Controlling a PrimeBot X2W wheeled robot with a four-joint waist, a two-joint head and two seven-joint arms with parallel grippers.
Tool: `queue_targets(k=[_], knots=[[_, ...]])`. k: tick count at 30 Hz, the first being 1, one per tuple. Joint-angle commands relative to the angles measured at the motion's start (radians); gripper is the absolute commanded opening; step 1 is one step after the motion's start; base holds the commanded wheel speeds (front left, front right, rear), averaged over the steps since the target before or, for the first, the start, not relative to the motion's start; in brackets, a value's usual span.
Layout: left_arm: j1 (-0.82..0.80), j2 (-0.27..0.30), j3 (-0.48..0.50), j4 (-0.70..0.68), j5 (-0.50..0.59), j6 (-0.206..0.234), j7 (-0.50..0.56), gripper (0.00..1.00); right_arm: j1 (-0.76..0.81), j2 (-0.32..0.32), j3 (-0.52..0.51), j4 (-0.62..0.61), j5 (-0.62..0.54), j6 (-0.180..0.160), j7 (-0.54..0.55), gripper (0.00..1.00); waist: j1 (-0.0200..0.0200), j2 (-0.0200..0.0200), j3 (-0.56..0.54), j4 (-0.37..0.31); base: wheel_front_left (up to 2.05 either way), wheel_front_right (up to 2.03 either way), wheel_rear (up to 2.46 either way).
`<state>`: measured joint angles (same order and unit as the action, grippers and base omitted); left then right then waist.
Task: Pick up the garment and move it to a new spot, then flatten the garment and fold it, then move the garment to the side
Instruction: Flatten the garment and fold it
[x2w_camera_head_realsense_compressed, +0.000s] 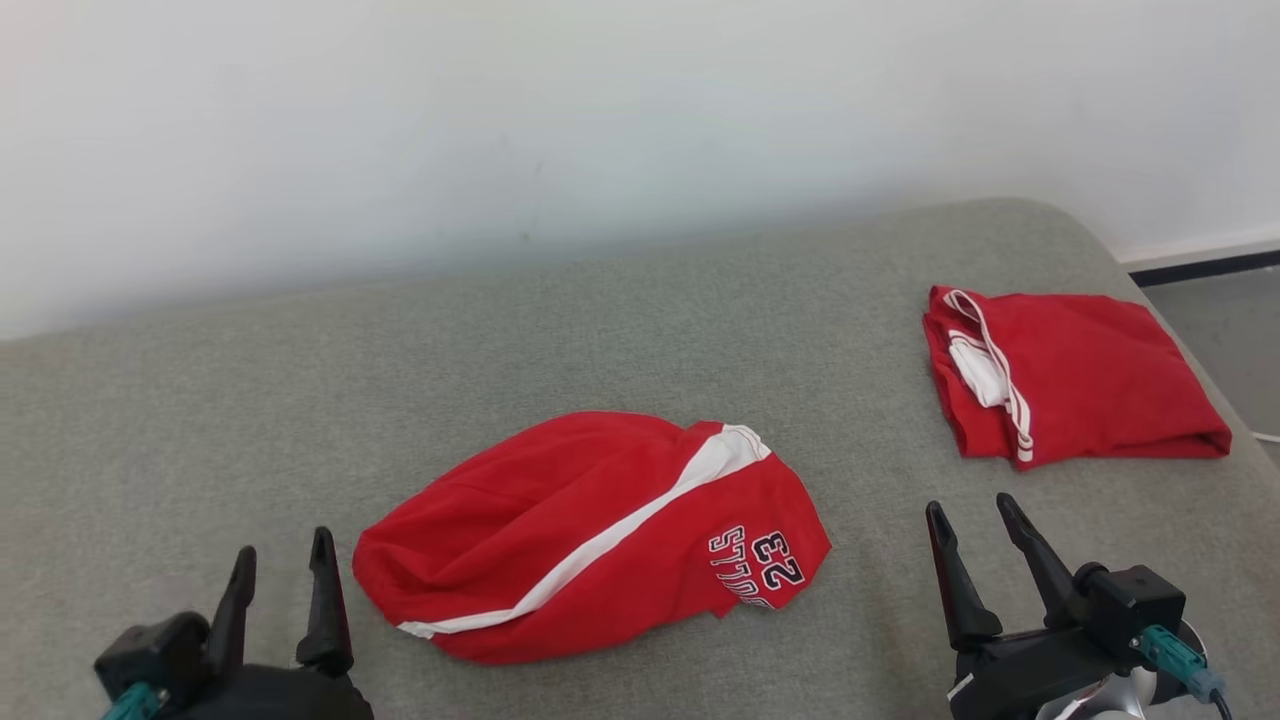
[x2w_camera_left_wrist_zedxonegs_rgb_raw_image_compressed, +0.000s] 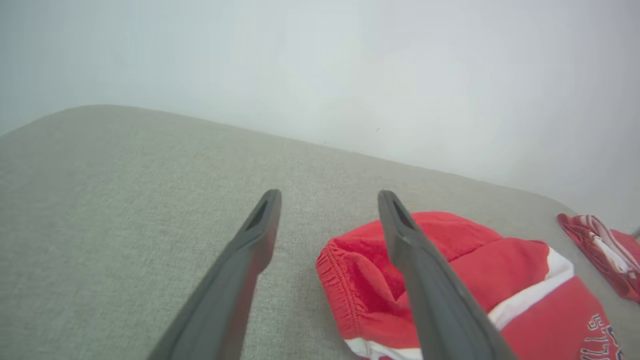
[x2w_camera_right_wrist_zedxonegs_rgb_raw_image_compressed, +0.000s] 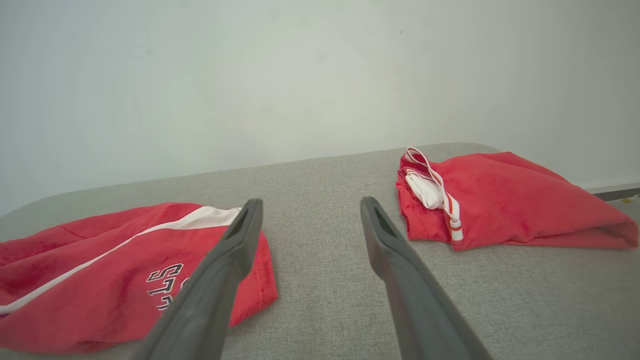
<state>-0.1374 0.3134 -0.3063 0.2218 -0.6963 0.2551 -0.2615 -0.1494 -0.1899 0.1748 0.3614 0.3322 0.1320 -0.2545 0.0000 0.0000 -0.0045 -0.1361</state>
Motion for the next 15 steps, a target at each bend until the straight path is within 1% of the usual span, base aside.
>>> queue_targets(k=[1,4,7,8,10,15], knots=[[0.06,-0.028,0.051,-0.055,0.069,-0.023,-0.002,1.0,0.006,-0.007,0.002,-0.004,-0.006,-0.003,0.005,1.0,0.0,0.0,-0.015,0.021,0.0,0.0,0.0],[0.126,-0.068,0.129,-0.117,0.162,-0.074,-0.002,1.0,-0.006,-0.012,0.013,-0.004,-0.002,-0.003,0.017,1.0,0.0,0.0,-0.024,0.034,0.0,0.0,0.0],[0.179,-0.104,0.18,-0.134,0.234,-0.129,-0.002,1.0,-0.019,-0.019,0.025,0.004,0.007,-0.003,0.036,1.0,0.0,0.0,-0.03,0.046,0.0,0.0,0.0],[0.179,-0.104,0.18,-0.134,0.234,-0.129,-0.002,1.0,-0.019,-0.019,0.025,0.004,0.007,-0.003,0.036,1.0,0.0,0.0,-0.03,0.046,0.0,0.0,0.0],[0.204,-0.12,0.209,-0.131,0.273,-0.159,-0.002,1.0,-0.026,-0.023,0.032,0.012,0.014,-0.003,0.044,1.0,0.0,0.0,-0.033,0.055,0.0,0.0,0.0],[0.232,-0.163,0.273,-0.119,0.334,-0.211,-0.002,1.0,-0.042,-0.036,0.046,0.035,0.021,-0.003,0.055,1.0,0.0,0.0,-0.036,0.074,0.0,0.0,0.0]])
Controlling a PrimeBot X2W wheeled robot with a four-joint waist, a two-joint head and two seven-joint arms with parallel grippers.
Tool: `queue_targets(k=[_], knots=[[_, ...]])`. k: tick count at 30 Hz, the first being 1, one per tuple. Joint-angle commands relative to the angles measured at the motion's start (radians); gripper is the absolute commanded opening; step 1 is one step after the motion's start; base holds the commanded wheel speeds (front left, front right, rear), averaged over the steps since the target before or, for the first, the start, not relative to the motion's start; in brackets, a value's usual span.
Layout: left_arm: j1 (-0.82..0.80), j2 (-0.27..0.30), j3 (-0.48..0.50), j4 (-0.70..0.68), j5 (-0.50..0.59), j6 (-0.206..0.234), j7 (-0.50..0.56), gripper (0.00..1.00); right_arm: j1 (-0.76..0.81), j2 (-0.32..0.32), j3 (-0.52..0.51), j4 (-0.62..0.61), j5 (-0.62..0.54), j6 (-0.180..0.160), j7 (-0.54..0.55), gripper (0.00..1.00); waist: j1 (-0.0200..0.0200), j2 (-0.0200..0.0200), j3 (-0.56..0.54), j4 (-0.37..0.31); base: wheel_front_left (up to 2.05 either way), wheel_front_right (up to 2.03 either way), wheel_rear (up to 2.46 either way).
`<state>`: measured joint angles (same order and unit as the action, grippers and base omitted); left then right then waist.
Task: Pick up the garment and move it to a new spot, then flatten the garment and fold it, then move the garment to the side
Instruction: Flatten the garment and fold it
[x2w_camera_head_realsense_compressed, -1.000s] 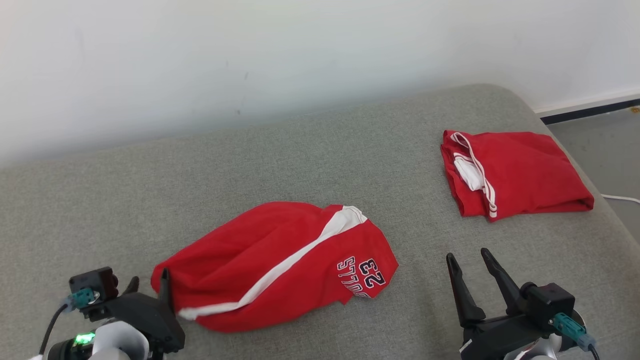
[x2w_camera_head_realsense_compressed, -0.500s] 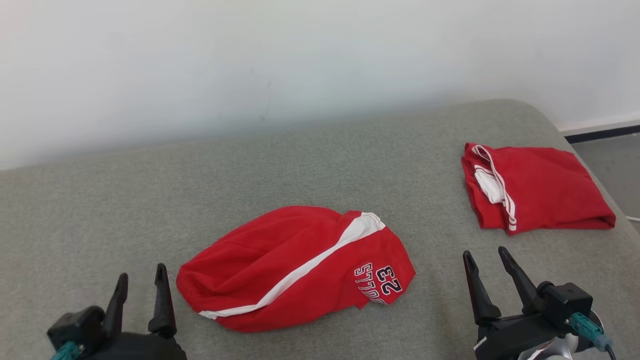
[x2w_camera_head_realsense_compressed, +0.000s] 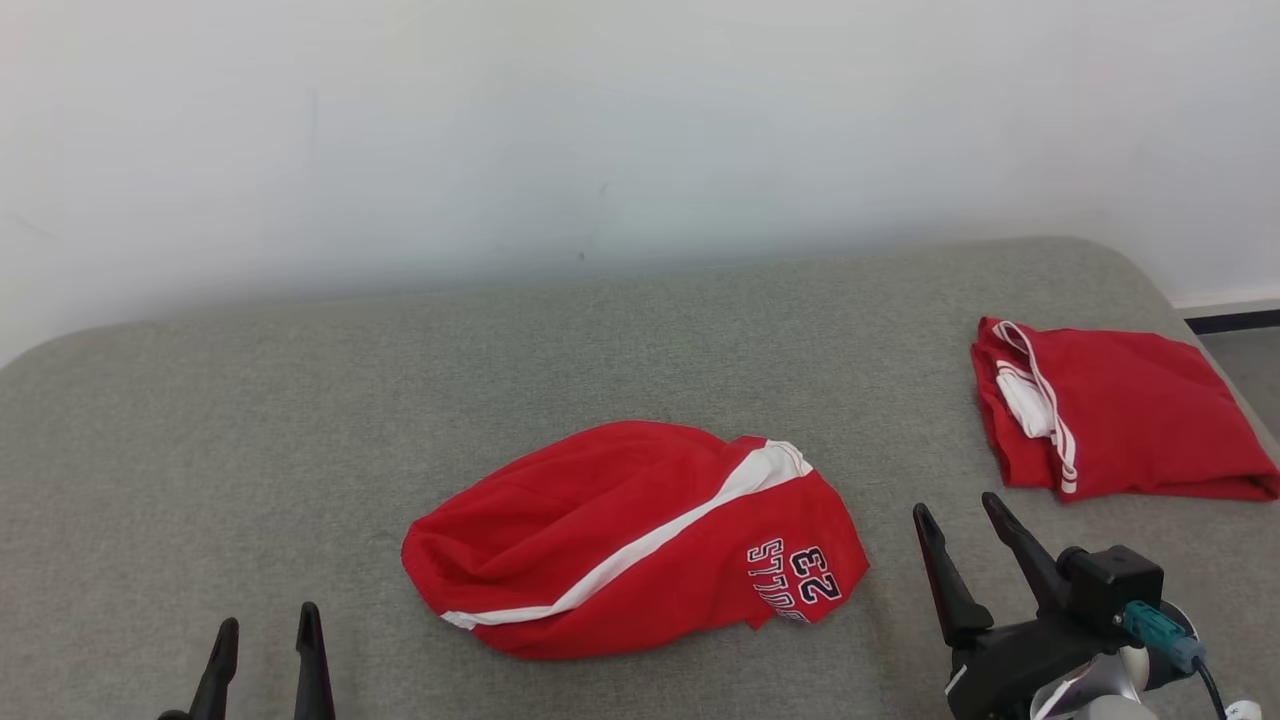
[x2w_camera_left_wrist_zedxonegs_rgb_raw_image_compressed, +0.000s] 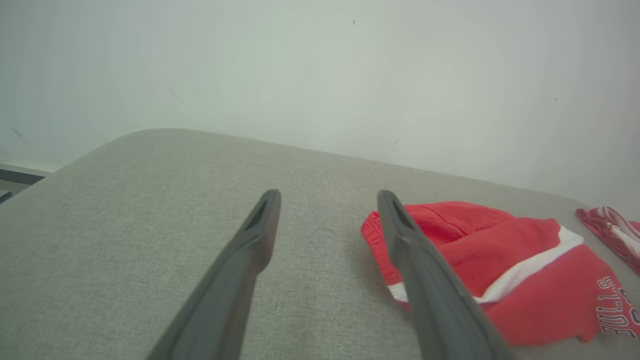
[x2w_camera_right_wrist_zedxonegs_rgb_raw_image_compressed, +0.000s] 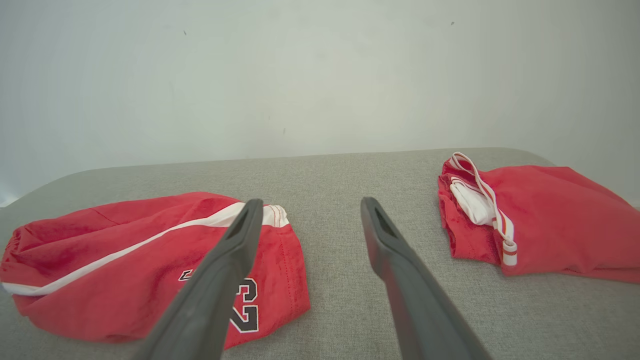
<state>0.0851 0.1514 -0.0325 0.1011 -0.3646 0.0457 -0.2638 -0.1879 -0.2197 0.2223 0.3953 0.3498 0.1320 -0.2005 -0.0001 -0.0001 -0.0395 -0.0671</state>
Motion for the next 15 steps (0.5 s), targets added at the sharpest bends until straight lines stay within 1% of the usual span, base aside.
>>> queue_targets(k=[1,4,6,8,11,15], knots=[[0.009,-0.007,0.012,0.0,0.014,-0.01,0.0,1.0,-0.011,-0.008,0.002,0.006,0.005,-0.003,0.003,1.0,0.0001,0.0001,0.0,0.009,0.0,0.0,0.0],[0.006,-0.028,0.034,0.0,0.042,-0.035,0.0,1.0,-0.035,-0.002,-0.001,0.026,0.049,-0.003,0.026,1.0,0.0001,0.0001,0.004,0.026,0.0,0.0,0.0],[-0.003,-0.039,0.041,0.002,0.055,-0.053,0.0,1.0,-0.063,0.009,-0.017,0.046,0.108,-0.003,0.07,1.0,0.0001,0.0001,0.011,0.039,0.0,0.0,0.0],[-0.014,-0.048,0.046,0.0,0.07,-0.066,0.0,1.0,-0.111,0.014,-0.027,0.075,0.172,-0.002,0.149,1.0,0.0001,0.0001,0.022,0.053,0.0,0.0,0.0],[-0.027,-0.061,0.049,-0.002,0.088,-0.082,0.0,1.0,-0.188,0.003,-0.015,0.141,0.227,-0.002,0.3,1.0,0.0001,0.0001,0.04,0.074,0.0,0.0,0.0],[-0.054,-0.075,0.045,-0.002,0.106,-0.097,0.0,1.0,-0.309,0.002,-0.033,0.247,0.287,-0.002,0.485,1.0,0.0001,0.0001,0.078,0.11,0.0,0.0,0.0]])
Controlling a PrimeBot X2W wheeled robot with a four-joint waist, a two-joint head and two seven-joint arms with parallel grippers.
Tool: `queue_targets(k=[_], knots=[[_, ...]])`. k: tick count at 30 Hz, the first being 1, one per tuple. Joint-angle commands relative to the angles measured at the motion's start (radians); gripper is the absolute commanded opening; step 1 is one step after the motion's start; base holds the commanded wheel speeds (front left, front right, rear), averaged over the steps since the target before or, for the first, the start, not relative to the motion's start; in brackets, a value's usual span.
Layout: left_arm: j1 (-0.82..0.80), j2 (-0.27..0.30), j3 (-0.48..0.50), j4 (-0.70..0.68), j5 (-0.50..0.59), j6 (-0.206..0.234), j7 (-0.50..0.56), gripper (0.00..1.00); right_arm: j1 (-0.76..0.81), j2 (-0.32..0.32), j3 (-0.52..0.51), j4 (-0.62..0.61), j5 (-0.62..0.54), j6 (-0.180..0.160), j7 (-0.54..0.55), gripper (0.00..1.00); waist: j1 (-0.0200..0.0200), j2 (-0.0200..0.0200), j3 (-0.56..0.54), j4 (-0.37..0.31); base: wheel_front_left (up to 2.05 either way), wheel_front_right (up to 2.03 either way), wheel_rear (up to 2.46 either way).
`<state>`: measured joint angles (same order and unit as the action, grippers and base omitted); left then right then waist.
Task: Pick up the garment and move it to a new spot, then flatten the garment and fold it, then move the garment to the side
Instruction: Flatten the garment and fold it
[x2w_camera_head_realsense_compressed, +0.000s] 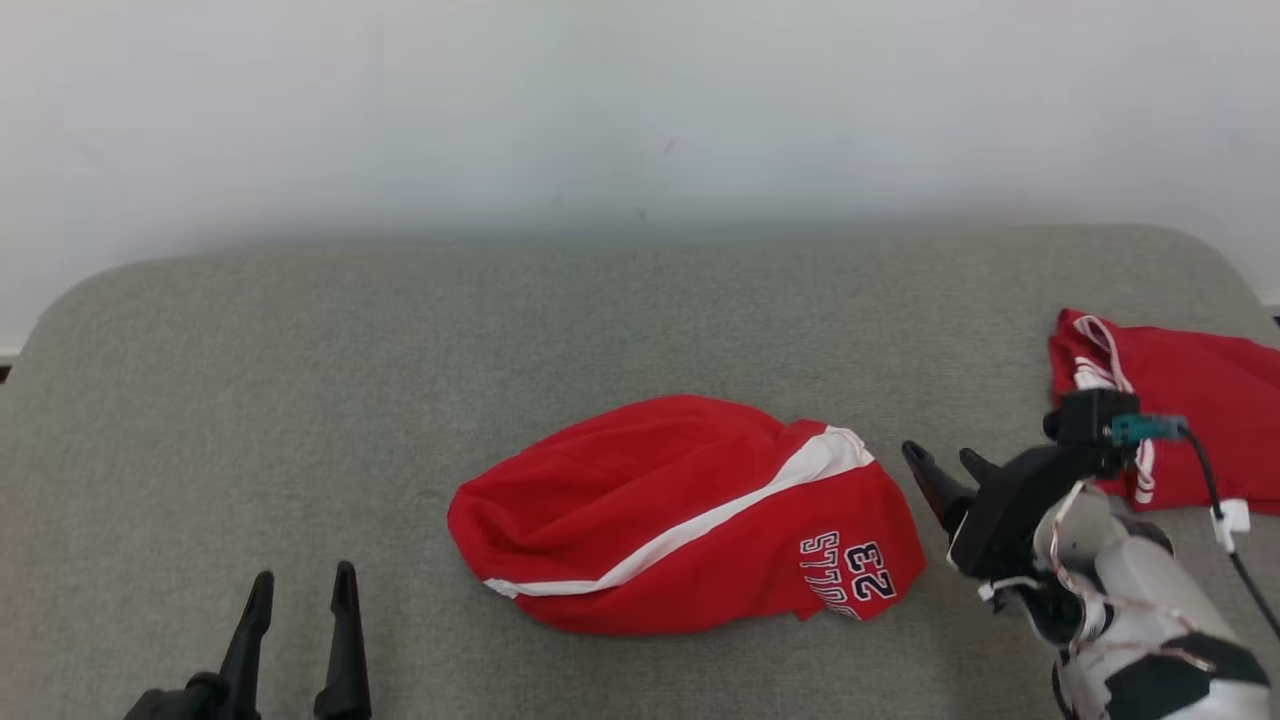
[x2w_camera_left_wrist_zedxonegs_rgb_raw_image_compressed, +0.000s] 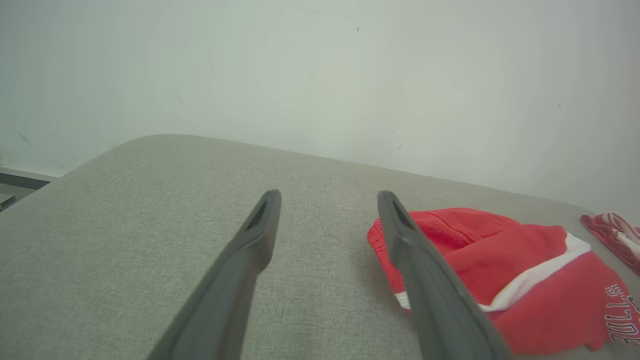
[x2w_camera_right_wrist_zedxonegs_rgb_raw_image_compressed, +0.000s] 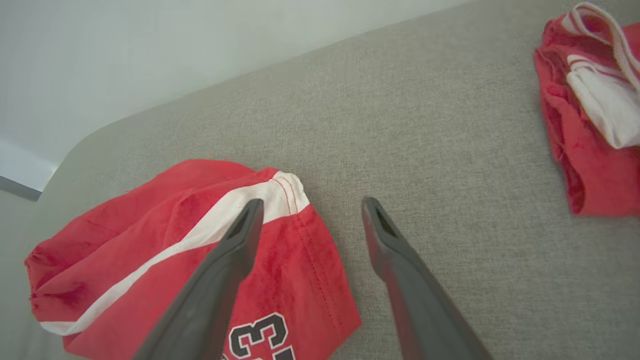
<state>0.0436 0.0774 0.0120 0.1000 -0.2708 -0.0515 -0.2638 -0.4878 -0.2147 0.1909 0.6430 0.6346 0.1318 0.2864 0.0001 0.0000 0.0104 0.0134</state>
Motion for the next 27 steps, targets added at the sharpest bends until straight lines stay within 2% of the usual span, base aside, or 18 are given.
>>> queue_targets(k=[1,6,10,21,23,24,25,26,27], knots=[[-0.017,-0.004,-0.001,0.001,0.015,-0.003,0.0,1.0,-0.034,-0.001,-0.008,0.028,0.012,-0.002,0.034,1.0,-0.0001,0.0,0.036,0.039,0.0,0.0,0.0],[-0.043,-0.015,-0.008,0.004,0.022,-0.018,0.0,1.0,-0.129,0.004,-0.032,0.143,0.022,-0.002,0.169,1.0,-0.0001,0.0,0.065,0.079,0.0,0.0,0.0],[-0.05,-0.02,-0.01,0.004,0.023,-0.021,0.0,1.0,-0.167,0.013,-0.034,0.191,0.031,-0.002,0.23,1.0,-0.0001,0.0,0.076,0.096,0.0,0.0,0.0],[-0.065,-0.025,-0.009,0.011,0.026,-0.028,0.0,1.0,-0.162,0.013,-0.027,0.215,0.055,-0.002,0.26,1.0,-0.0001,0.0,0.079,0.095,0.0,0.0,0.0],[-0.067,-0.025,-0.008,0.013,0.026,-0.027,0.0,1.0,-0.161,0.014,-0.022,0.214,0.062,-0.002,0.265,0.82,-0.0001,0.0,0.082,0.094,0.0,0.0,0.0],[-0.067,-0.026,-0.01,0.014,0.027,-0.027,0.0,1.0,-0.161,0.015,-0.019,0.213,0.063,-0.002,0.266,0.48,-0.0001,0.0,0.083,0.093,0.0,0.0,0.0],[-0.067,-0.026,-0.01,0.014,0.027,-0.027,0.0,1.0,-0.161,0.015,-0.019,0.213,0.063,-0.002,0.266,0.48,-0.0001,0.0,0.083,0.093,0.0,0.0,0.0],[-0.068,-0.026,-0.01,0.014,0.027,-0.027,0.0,1.0,-0.161,0.015,-0.017,0.211,0.067,-0.002,0.265,0.34,-0.0001,0.0,0.085,0.092,0.0,0.0,0.0],[-0.069,-0.026,-0.01,0.014,0.027,-0.028,0.0,1.0,-0.162,0.014,-0.015,0.21,0.071,-0.002,0.265,0.16,-0.0001,0.0,0.086,0.092,0.0,0.0,0.0]])
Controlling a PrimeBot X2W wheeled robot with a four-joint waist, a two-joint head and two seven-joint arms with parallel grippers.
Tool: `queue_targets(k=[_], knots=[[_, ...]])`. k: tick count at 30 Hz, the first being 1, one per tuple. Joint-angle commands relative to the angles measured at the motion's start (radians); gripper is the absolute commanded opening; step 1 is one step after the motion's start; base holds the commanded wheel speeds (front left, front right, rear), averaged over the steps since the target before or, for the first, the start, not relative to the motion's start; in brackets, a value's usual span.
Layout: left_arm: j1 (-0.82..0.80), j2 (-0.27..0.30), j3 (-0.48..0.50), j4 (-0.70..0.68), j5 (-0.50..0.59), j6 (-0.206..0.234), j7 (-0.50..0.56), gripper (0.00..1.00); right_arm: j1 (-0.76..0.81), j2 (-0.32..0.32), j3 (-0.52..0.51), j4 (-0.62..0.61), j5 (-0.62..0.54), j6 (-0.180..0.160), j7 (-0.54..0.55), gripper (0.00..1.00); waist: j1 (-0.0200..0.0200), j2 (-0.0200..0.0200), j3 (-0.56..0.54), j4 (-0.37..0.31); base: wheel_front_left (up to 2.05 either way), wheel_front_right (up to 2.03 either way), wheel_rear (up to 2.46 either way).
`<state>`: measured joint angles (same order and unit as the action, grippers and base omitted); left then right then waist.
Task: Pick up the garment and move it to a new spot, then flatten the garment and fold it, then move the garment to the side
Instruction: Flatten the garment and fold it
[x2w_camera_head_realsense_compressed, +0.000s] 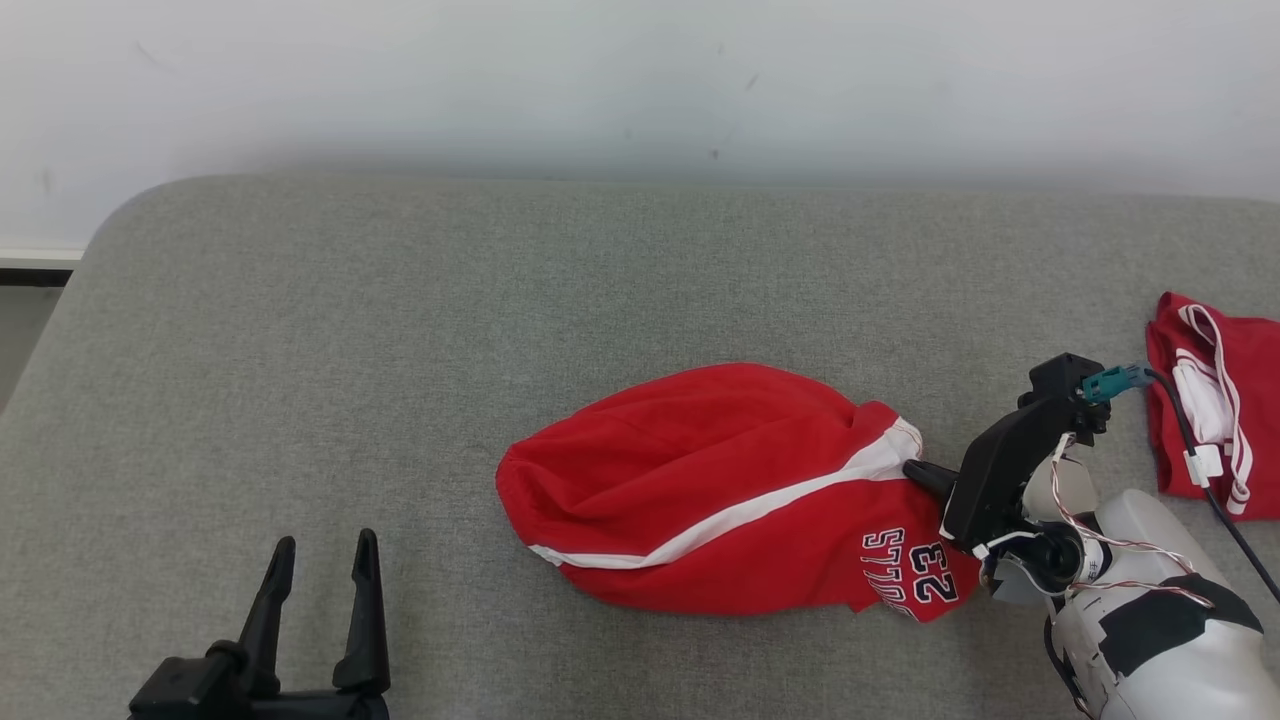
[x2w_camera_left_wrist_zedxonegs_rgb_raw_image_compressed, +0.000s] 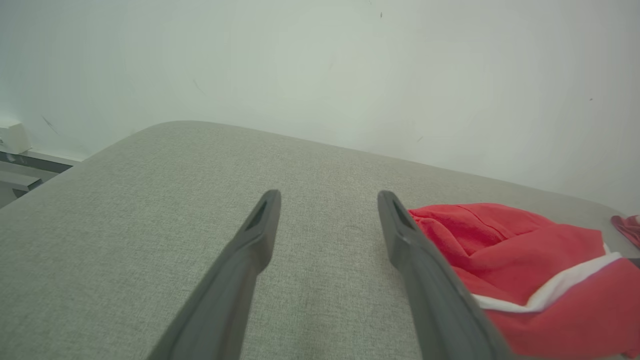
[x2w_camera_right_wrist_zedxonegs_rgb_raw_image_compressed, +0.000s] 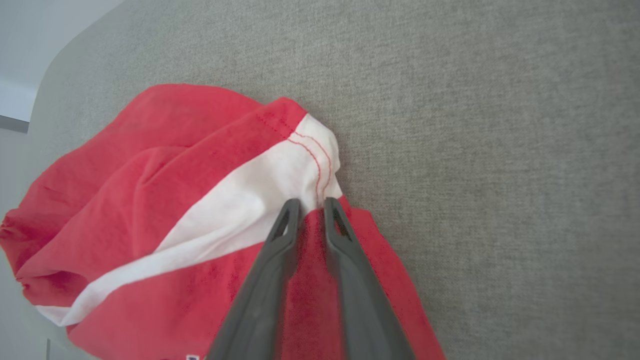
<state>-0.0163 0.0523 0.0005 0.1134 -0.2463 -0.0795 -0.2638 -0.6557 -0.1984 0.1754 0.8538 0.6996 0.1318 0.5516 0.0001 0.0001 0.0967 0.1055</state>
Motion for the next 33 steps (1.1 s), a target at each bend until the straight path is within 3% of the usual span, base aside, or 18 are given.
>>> queue_targets(k=[1,10,19,22,27,28,29,33], knots=[[-0.009,-0.001,0.002,0.002,0.002,0.0,0.0,1.0,0.007,-0.003,0.003,-0.003,0.008,-0.002,0.0,0.0,-0.0001,-0.0001,0.001,-0.001,0.0,0.0,0.0],[0.011,-0.002,0.015,0.001,-0.005,0.006,0.0,1.0,0.037,-0.035,0.04,-0.068,0.002,-0.002,-0.059,0.0,-0.0001,-0.0001,-0.014,-0.021,0.0,0.0,0.0],[0.049,-0.002,0.022,-0.012,-0.015,0.021,0.0,1.0,0.274,-0.057,-0.019,-0.342,0.044,-0.002,-0.156,0.0,-0.0001,-0.0001,-0.059,-0.068,0.0,0.0,0.0],[0.062,-0.002,0.031,-0.018,-0.021,0.027,0.0,1.0,0.417,-0.037,-0.094,-0.472,-0.003,-0.002,-0.17,0.0,-0.0001,-0.0001,-0.071,-0.091,0.0,0.0,0.0],[0.073,-0.002,0.037,-0.021,-0.025,0.033,0.0,1.0,0.557,0.043,-0.187,-0.575,-0.074,-0.002,-0.149,0.0,-0.0001,-0.0001,-0.083,-0.111,0.0,0.0,0.0],[0.076,-0.002,0.038,-0.019,-0.023,0.033,0.0,1.0,0.578,0.054,-0.201,-0.584,-0.097,-0.002,-0.144,0.14,-0.0001,-0.0001,-0.086,-0.114,0.0,0.0,0.0],[0.078,-0.001,0.038,-0.018,-0.021,0.032,0.0,1.0,0.594,0.066,-0.212,-0.593,-0.123,-0.002,-0.14,1.0,-0.0001,-0.0001,-0.088,-0.116,0.0,0.0,0.0],[0.085,-0.002,0.043,-0.013,-0.02,0.031,0.0,1.0,0.625,0.099,-0.243,-0.638,-0.215,-0.002,-0.17,1.0,-0.0001,-0.0001,-0.098,-0.121,0.0,0.0,0.0]])
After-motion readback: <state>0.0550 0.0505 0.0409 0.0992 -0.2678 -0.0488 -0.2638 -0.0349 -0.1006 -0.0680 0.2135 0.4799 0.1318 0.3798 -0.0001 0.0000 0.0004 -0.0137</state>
